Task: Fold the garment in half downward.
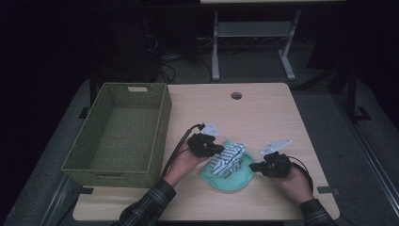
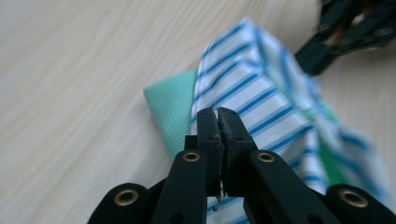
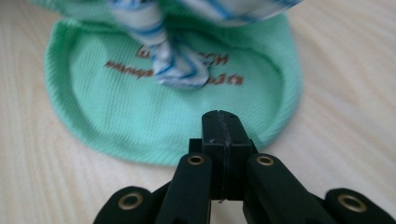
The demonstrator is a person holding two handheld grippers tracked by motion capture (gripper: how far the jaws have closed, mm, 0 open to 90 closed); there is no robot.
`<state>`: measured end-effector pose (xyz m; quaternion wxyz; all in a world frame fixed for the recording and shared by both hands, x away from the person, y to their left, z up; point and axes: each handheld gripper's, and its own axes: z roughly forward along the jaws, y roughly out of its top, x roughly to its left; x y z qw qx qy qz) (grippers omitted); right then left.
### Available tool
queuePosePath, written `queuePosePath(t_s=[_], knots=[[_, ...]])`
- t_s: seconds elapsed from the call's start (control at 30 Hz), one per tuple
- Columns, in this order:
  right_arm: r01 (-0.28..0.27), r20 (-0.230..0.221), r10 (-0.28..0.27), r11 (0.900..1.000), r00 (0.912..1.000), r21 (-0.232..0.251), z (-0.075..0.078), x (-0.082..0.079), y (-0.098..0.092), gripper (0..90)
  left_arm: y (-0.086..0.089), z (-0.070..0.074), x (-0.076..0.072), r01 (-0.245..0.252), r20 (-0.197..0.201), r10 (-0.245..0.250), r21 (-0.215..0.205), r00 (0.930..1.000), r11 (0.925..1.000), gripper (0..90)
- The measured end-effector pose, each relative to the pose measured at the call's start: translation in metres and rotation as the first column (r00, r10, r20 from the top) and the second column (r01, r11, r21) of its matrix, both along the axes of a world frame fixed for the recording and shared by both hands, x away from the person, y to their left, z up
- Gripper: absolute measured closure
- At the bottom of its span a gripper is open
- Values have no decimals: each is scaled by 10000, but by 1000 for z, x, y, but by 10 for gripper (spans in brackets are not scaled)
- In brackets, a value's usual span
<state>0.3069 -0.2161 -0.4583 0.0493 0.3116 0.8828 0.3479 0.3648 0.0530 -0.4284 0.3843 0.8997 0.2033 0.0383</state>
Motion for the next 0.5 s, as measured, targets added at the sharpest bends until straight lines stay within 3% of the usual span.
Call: queuePosePath(t_s=[0.13,0.23,0.5], knots=[[29,-111,-29,10000,9999,19,-1,-7,-1,898,-6,-5,-2,196,-123,-196,34,9997,9998,887],[-4,-180,0,9997,9998,-250,-5,-9,-2,898,-14,-5,-7,442,-145,-442,-30,9989,9990,887],[94,-266,-97,9999,9996,-141,-6,-8,-3,899,-39,-11,-25,1318,-277,-1316,61,9909,9913,891]])
